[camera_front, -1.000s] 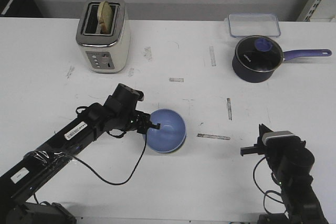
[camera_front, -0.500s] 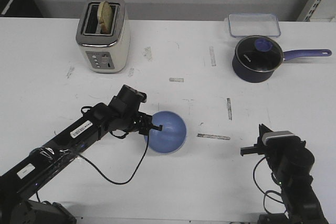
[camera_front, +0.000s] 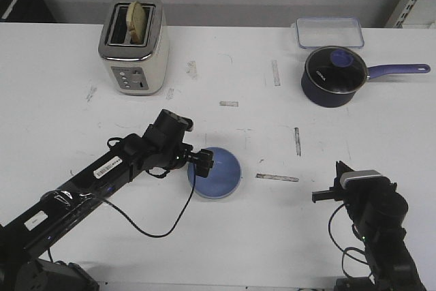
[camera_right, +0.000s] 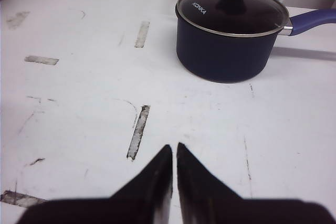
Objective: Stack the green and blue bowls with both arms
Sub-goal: 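Open the left gripper and lift it away from the stacked bowls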
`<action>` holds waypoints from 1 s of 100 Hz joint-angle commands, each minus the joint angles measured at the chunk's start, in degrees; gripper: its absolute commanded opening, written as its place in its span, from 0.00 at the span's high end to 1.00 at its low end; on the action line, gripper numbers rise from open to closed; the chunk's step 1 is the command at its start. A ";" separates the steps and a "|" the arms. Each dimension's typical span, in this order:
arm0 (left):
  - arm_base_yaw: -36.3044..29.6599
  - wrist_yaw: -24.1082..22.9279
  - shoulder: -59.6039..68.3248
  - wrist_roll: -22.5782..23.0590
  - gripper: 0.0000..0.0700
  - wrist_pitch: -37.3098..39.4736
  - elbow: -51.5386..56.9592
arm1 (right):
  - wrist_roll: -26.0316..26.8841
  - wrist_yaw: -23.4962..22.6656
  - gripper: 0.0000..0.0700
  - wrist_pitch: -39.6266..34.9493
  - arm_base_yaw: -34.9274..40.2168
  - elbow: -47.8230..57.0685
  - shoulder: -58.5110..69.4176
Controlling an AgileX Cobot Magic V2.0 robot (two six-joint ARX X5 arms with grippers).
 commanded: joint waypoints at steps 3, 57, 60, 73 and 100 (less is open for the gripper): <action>-0.44 0.15 0.66 -0.02 0.17 -0.31 2.38 | -0.26 -0.02 1.00 0.37 0.09 0.33 0.22; 6.29 -6.38 -7.98 8.09 0.81 -1.36 10.54 | -0.26 -0.02 1.00 0.39 0.09 0.33 0.22; 7.06 -7.02 -8.85 9.14 0.89 -1.73 10.54 | -0.26 -0.02 1.00 0.37 0.09 0.33 0.22; 10.99 -8.09 -12.31 14.86 1.00 -4.96 10.51 | -0.26 -0.02 1.00 0.37 0.09 0.33 0.22; 22.03 -8.11 -20.41 19.69 1.00 -8.28 4.02 | -0.26 -0.02 1.00 0.37 0.09 0.33 0.22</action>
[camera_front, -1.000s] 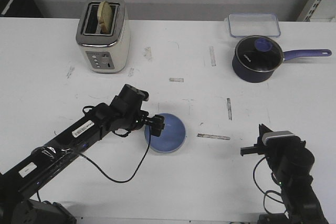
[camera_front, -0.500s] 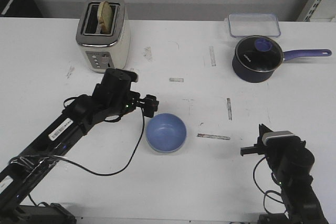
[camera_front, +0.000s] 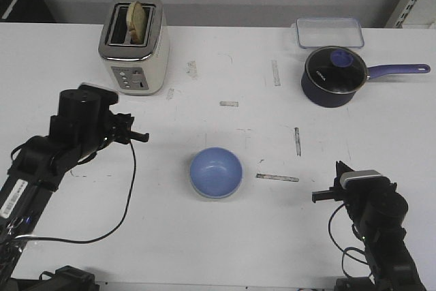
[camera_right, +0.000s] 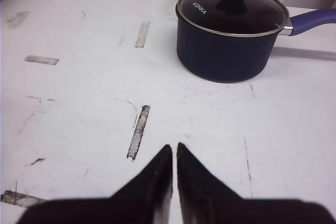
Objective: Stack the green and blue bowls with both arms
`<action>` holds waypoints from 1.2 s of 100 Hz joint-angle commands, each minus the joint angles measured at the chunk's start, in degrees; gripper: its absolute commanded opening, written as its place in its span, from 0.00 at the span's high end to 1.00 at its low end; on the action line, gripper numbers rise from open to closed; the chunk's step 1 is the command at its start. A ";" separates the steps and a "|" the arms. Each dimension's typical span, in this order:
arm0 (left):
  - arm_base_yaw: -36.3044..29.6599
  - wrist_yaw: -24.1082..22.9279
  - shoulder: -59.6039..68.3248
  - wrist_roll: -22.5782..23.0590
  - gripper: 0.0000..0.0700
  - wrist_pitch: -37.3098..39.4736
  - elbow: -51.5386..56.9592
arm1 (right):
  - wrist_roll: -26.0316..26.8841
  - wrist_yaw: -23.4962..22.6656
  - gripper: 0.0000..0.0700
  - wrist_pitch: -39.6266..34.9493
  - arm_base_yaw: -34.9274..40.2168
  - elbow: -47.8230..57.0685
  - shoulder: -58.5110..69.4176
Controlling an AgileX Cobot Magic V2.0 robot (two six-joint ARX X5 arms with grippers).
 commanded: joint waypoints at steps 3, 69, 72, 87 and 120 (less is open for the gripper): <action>3.13 -0.13 -3.37 1.79 1.00 1.99 -4.74 | -0.26 0.00 1.00 0.37 0.09 0.33 0.22; 17.42 -0.17 -42.66 1.64 1.00 22.01 -43.01 | -0.26 0.00 1.00 0.59 0.09 0.33 0.20; 17.51 -0.17 -43.19 1.64 1.00 22.49 -43.21 | -0.26 0.02 1.00 0.61 0.09 0.33 0.20; 17.49 -0.17 -43.63 1.62 1.00 23.34 -43.19 | -0.26 0.04 1.00 0.61 0.09 0.33 0.17; 17.49 -0.15 -44.94 1.57 1.00 23.32 -43.19 | -0.26 0.02 1.00 3.41 0.09 0.33 0.11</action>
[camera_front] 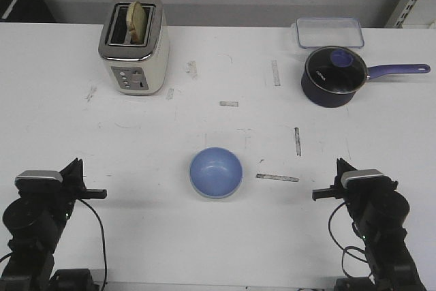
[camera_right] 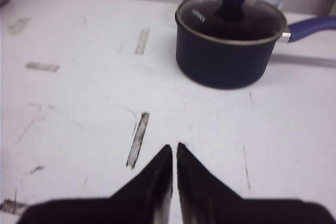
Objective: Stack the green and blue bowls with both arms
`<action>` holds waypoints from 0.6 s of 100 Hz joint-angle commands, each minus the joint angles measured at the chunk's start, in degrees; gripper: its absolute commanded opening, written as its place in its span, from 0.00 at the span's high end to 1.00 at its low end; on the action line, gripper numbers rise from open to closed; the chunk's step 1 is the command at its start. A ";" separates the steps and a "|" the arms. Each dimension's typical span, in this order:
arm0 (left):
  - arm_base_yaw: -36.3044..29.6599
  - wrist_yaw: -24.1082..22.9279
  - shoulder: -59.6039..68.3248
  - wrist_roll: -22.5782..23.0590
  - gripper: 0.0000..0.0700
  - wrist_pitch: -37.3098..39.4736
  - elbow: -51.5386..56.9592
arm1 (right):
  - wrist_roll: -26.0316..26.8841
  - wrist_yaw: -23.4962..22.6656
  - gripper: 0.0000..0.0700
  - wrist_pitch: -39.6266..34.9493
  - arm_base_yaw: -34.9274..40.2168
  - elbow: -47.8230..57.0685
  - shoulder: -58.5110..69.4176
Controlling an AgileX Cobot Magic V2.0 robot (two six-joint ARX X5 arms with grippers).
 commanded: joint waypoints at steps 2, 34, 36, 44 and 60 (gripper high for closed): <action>0.11 0.02 -0.15 0.28 1.00 0.66 0.50 | -0.26 0.02 1.00 1.33 0.09 0.33 0.11; 0.11 0.02 -1.95 0.28 1.00 0.66 0.50 | -0.26 0.02 1.00 4.83 0.09 0.33 0.11; 0.09 0.02 -2.12 0.28 1.00 0.63 0.48 | -0.26 0.02 1.00 4.90 0.09 0.33 0.11; -0.42 0.02 -3.30 0.28 1.00 0.61 0.31 | -0.26 0.02 1.00 5.25 0.09 0.33 0.13; -2.27 -1.33 -7.23 0.24 1.00 2.14 -3.41 | -0.26 0.02 1.00 6.56 0.09 0.33 0.11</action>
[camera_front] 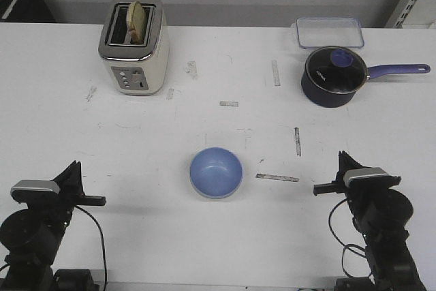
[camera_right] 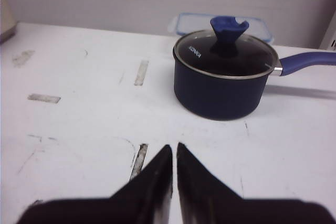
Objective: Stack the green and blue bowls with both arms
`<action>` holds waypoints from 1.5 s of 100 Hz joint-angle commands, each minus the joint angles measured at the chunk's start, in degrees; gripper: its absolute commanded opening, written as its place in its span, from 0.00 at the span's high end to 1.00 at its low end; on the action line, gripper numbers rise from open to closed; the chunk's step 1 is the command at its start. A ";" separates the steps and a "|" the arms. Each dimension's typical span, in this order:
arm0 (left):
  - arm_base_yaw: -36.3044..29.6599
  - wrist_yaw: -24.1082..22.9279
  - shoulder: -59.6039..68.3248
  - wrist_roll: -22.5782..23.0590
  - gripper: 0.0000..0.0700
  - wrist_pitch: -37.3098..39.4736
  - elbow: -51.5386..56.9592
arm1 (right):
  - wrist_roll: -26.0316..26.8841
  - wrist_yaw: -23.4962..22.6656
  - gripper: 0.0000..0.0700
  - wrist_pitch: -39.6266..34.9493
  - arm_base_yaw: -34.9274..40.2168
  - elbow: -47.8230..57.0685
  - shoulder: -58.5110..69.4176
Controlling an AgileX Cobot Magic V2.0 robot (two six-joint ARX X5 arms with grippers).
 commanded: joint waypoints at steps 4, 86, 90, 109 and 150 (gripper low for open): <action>-0.52 -0.48 -2.82 0.17 1.00 3.15 -4.11 | -0.26 0.02 1.00 1.46 0.09 0.33 0.11; -0.52 -1.05 -18.45 0.09 1.00 23.82 -32.98 | -0.26 0.02 1.00 2.08 0.09 0.35 0.13; -0.55 -1.07 -18.45 0.07 1.00 23.78 -32.98 | -0.26 0.02 1.00 2.08 0.09 0.35 0.13; -0.52 -1.05 -18.45 0.07 1.00 23.80 -32.98 | -0.26 0.02 1.00 2.08 0.09 0.35 0.13; -0.52 -1.05 -18.45 0.07 1.00 23.80 -32.98 | -0.26 0.02 1.00 2.08 0.09 0.35 0.13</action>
